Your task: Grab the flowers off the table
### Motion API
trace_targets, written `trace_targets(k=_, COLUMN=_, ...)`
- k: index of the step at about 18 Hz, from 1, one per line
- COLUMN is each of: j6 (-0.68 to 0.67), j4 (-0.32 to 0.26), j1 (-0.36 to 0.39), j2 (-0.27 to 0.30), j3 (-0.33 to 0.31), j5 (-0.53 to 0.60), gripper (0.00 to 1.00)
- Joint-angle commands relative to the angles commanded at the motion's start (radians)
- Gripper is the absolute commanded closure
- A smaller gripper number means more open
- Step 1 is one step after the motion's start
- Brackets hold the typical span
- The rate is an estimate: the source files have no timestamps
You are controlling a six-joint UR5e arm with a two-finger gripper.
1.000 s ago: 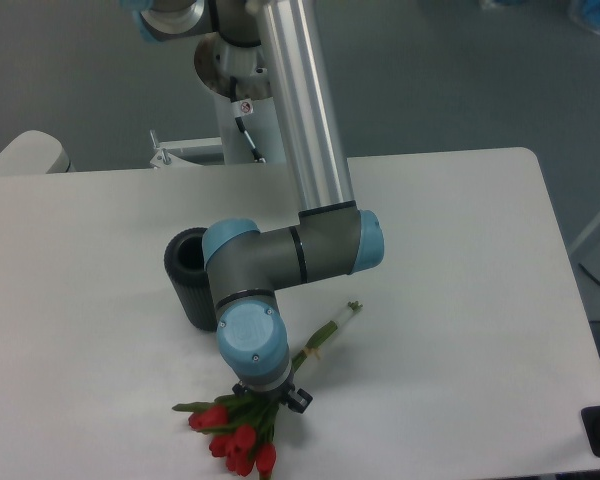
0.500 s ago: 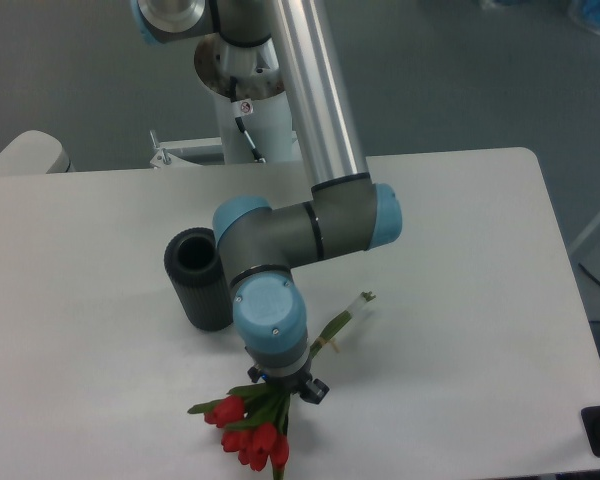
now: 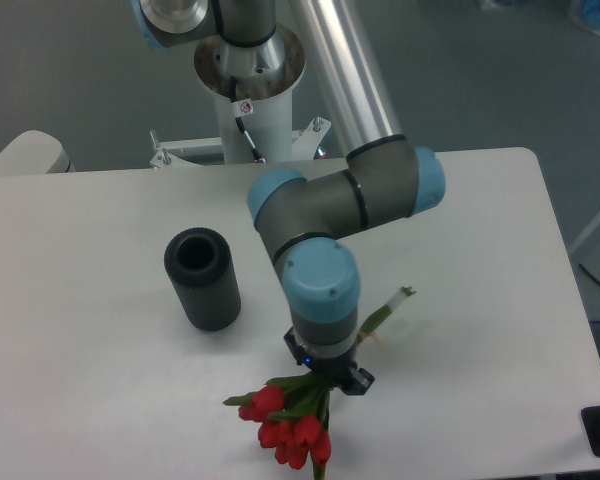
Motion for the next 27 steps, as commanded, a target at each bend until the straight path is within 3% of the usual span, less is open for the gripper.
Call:
trace_targets(k=6, j6=0.088, j4=-0.055, j1=0.04, j2=0.021, j3=0.008, j5=0.002, gripper=0.79)
trace_targets(k=27, j6=0.118, j4=-0.051, j1=0.037, j2=0.018, j3=-0.004, j5=0.008, gripper=0.79)
